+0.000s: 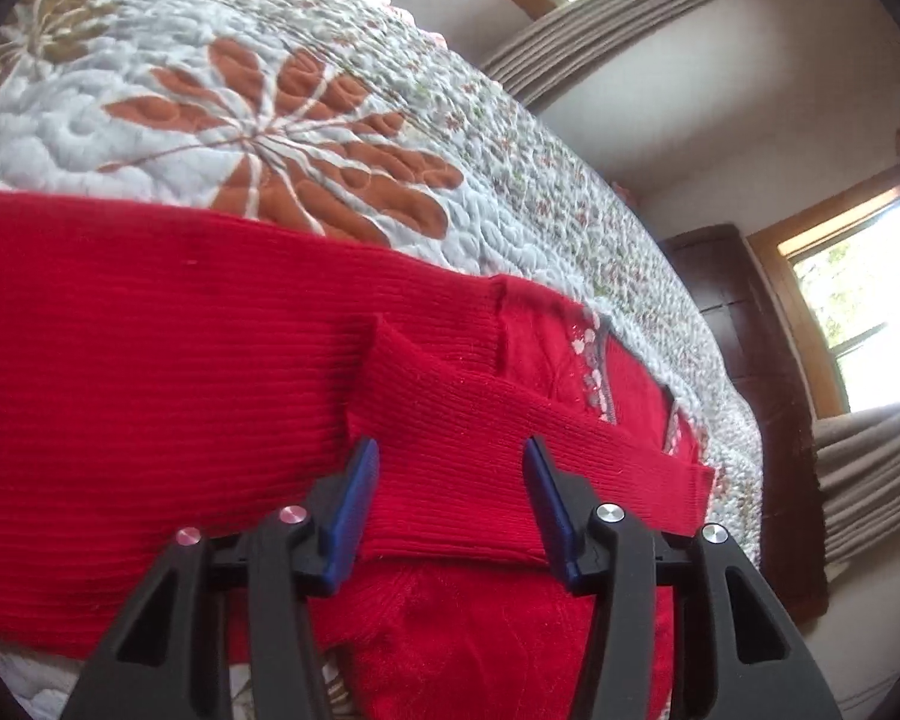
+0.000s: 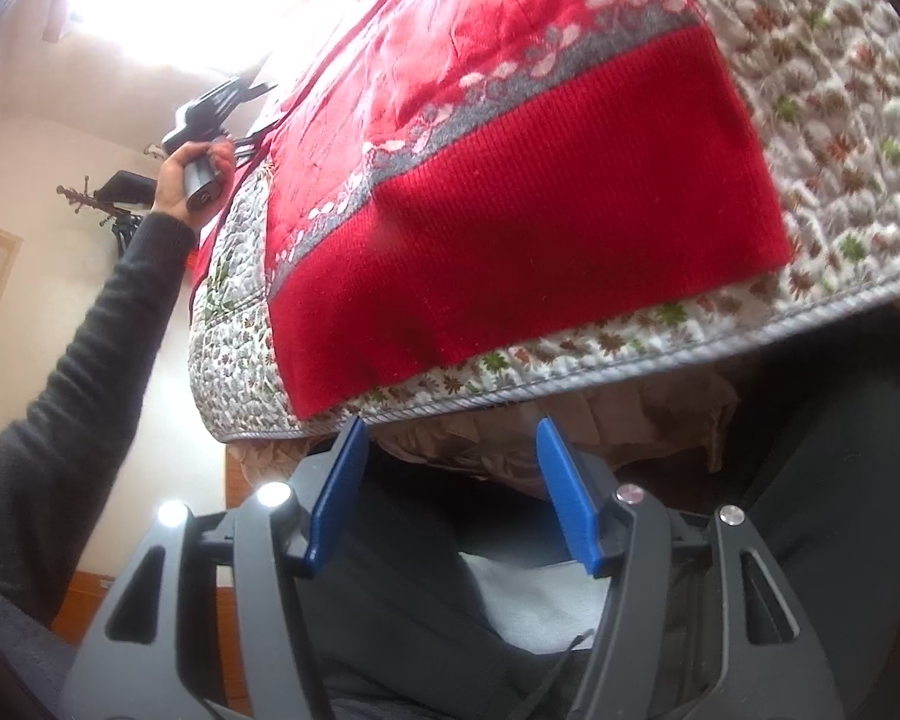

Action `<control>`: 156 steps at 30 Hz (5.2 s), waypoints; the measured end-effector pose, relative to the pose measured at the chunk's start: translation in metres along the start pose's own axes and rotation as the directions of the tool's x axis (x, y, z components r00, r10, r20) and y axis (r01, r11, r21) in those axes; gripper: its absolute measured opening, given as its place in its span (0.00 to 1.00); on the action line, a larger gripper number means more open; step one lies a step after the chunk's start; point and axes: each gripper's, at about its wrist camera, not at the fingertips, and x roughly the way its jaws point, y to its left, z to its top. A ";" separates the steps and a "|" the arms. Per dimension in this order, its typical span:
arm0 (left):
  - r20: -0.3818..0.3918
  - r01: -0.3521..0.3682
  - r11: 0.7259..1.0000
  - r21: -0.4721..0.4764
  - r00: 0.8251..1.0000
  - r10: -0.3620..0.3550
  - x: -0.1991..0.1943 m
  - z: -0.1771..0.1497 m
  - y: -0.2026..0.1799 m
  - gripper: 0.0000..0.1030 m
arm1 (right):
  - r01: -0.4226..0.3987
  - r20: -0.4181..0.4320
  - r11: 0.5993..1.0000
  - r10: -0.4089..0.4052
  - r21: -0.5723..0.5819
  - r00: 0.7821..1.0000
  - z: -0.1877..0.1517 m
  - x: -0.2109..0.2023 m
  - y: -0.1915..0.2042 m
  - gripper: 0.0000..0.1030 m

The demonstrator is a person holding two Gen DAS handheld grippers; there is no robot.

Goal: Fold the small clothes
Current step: 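Open the left tool and lift it away from the cuff, then grasp the cuff of the other sweater sleeve with the right tool, then carry the sleeve across the chest toward the first folded sleeve with the right tool, then lay the sleeve flat on the sweater and open the right tool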

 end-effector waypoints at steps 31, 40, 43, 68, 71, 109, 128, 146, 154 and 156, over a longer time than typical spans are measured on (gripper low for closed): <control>0.511 -0.096 0.960 0.262 0.858 -0.054 -0.148 -0.160 0.120 0.96 | -0.098 0.007 -0.228 -0.422 -0.969 0.907 0.051 0.435 0.604 0.68; 0.523 -0.062 0.962 0.265 0.847 -0.090 -0.152 -0.166 0.133 0.96 | -0.023 0.118 -0.320 -0.415 -0.947 0.902 0.028 0.501 0.589 0.68; 0.523 -0.061 0.962 0.264 0.848 -0.090 -0.152 -0.166 0.137 0.96 | -0.033 0.066 -0.219 -0.433 -0.975 0.899 0.048 0.505 0.593 0.21; 0.397 -0.061 0.991 0.119 0.918 0.009 -0.156 -0.112 0.071 0.96 | 0.055 0.075 0.942 -0.032 -0.330 0.997 0.415 0.122 0.163 0.07; 0.320 -0.064 0.982 0.179 0.948 0.003 -0.131 -0.102 0.035 0.96 | 0.033 0.016 0.973 -0.030 -0.228 0.999 0.406 0.132 0.098 0.10; 0.162 -0.069 0.968 0.242 0.986 0.029 -0.063 -0.169 -0.016 0.96 | 0.024 0.010 0.942 -0.021 -0.336 1.000 0.538 0.020 0.174 0.04; 0.150 -0.081 0.966 0.244 0.988 0.045 -0.063 -0.176 -0.017 0.96 | -0.025 0.031 0.994 0.028 -0.106 0.999 0.535 -0.019 0.047 0.04; 0.116 -0.053 0.950 0.307 0.993 0.018 -0.067 -0.173 -0.033 0.96 | -0.019 -0.023 0.992 0.022 0.126 0.999 0.508 0.013 -0.075 0.04; 0.110 -0.038 0.952 0.305 0.994 0.004 -0.067 -0.178 -0.037 0.96 | -0.034 -0.001 0.995 0.035 0.089 0.999 0.497 -0.008 -0.068 0.09; 0.107 -0.028 0.954 0.299 0.994 -0.004 -0.068 -0.182 -0.036 0.96 | -0.040 -0.004 0.996 0.040 0.075 0.999 0.487 -0.008 -0.067 0.15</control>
